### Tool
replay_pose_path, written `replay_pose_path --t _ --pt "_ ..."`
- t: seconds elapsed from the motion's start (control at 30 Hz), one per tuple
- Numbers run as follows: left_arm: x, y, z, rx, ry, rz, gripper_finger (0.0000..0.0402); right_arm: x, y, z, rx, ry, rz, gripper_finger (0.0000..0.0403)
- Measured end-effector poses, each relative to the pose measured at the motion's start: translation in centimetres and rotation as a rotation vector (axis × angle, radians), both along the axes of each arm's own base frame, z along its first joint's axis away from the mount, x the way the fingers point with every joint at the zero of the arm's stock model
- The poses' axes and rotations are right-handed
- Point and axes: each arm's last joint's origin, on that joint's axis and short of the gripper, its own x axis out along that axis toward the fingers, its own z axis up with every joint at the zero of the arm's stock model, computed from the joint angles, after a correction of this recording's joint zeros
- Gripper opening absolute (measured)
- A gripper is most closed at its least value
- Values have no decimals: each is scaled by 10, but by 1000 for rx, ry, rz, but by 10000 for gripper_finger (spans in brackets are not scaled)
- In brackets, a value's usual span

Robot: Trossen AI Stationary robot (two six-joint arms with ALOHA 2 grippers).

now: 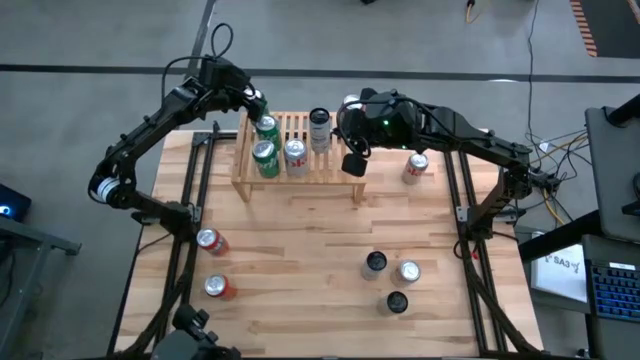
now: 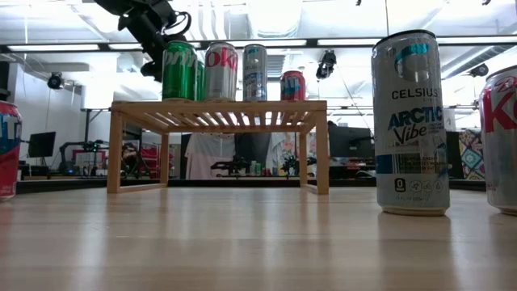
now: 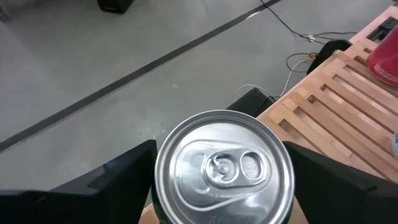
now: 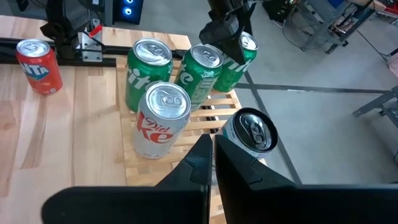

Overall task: Place canned beverage on shelf
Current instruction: Put the green soda can on the shelf

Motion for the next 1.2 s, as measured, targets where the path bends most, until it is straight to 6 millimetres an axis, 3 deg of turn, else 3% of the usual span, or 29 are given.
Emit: replay_pose_path --t 0.2,0.87,1.2 --pt "0 0 0 5 0 -2 288 0 0 0 2 4 0 9" --pt "3 1 4 32 -55 -80 294 0 0 -1 5 7 -2 9" --pt "4 1 19 88 -69 -114 295 0 0 -1 6 7 -3 9"
